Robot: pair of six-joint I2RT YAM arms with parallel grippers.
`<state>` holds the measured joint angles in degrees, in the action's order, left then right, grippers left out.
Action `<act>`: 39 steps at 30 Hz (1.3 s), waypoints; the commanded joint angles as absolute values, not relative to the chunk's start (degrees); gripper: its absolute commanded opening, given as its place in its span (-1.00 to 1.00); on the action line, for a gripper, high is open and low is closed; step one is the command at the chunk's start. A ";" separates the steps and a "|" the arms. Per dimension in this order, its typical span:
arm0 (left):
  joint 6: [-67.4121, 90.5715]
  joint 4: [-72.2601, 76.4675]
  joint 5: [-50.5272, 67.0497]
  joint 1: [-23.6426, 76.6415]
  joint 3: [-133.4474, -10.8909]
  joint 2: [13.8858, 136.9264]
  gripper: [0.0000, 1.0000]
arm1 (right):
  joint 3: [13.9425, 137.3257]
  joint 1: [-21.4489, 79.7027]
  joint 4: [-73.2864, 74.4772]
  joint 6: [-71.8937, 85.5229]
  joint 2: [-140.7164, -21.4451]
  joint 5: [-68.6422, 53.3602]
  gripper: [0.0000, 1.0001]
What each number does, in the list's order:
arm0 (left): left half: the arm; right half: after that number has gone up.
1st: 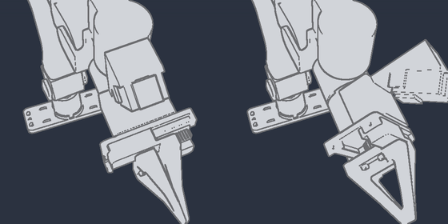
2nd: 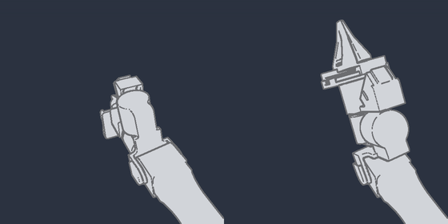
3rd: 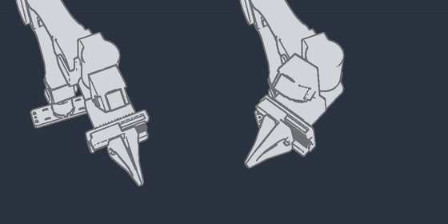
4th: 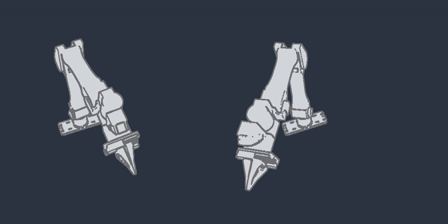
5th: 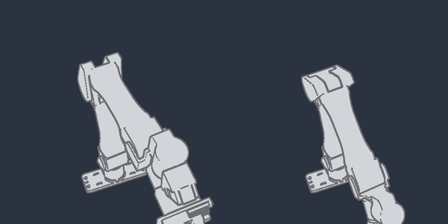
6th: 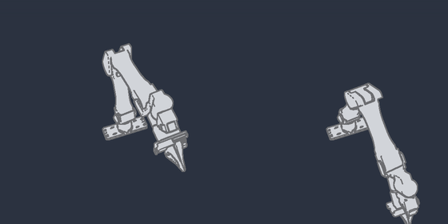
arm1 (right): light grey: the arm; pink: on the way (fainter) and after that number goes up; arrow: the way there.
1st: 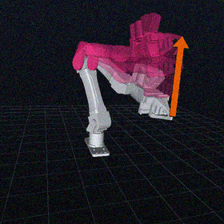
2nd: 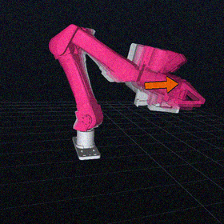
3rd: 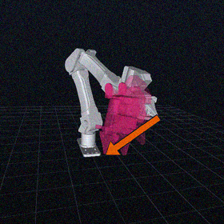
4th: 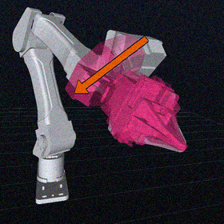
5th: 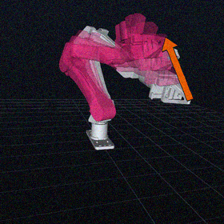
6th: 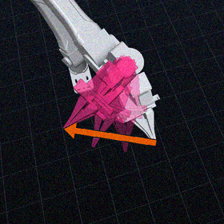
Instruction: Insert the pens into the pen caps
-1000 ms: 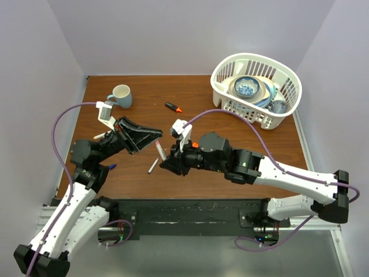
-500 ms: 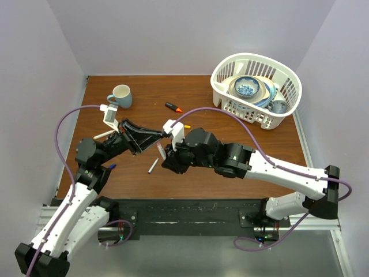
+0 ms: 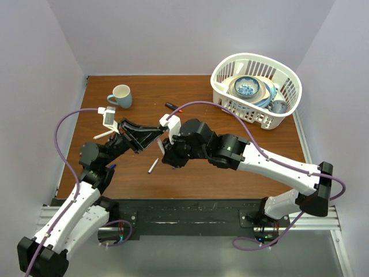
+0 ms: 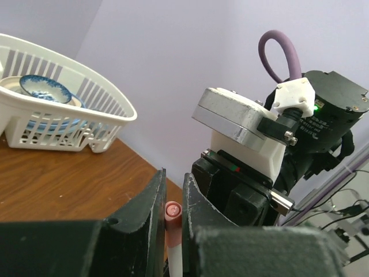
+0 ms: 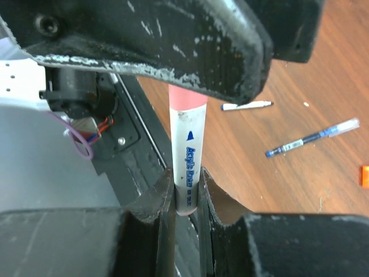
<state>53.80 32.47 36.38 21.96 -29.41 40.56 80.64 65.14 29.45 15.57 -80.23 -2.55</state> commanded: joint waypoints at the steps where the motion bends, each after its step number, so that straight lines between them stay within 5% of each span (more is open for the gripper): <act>1: 63.96 28.56 54.23 27.68 -20.48 43.86 -1.00 | 92.46 63.28 -6.51 12.40 -77.87 -0.09 -1.00; 4: 66.89 31.30 53.62 27.95 -20.47 43.24 -1.00 | 94.99 63.11 -4.40 10.11 -78.40 0.79 -1.00; 9: 58.89 15.13 50.01 28.74 -23.64 43.59 -1.00 | 97.03 63.11 -2.37 8.00 -79.19 1.67 -1.00; 18: 58.62 16.62 41.31 36.91 -21.79 44.91 -1.00 | 95.28 62.58 -3.16 8.97 -80.24 2.55 -1.00; 27: 53.54 6.61 31.39 37.00 -33.56 50.61 -1.00 | 80.98 62.23 -3.43 11.68 -73.05 3.96 -1.00; 32: 50.36 -3.25 24.44 36.48 -45.16 56.15 -1.00 | 67.96 62.31 -5.62 17.47 -66.10 5.09 -0.38; 39: 44.39 -10.11 17.67 35.16 -56.68 64.94 -1.00 | 53.82 62.31 -2.82 26.01 -55.30 5.98 0.02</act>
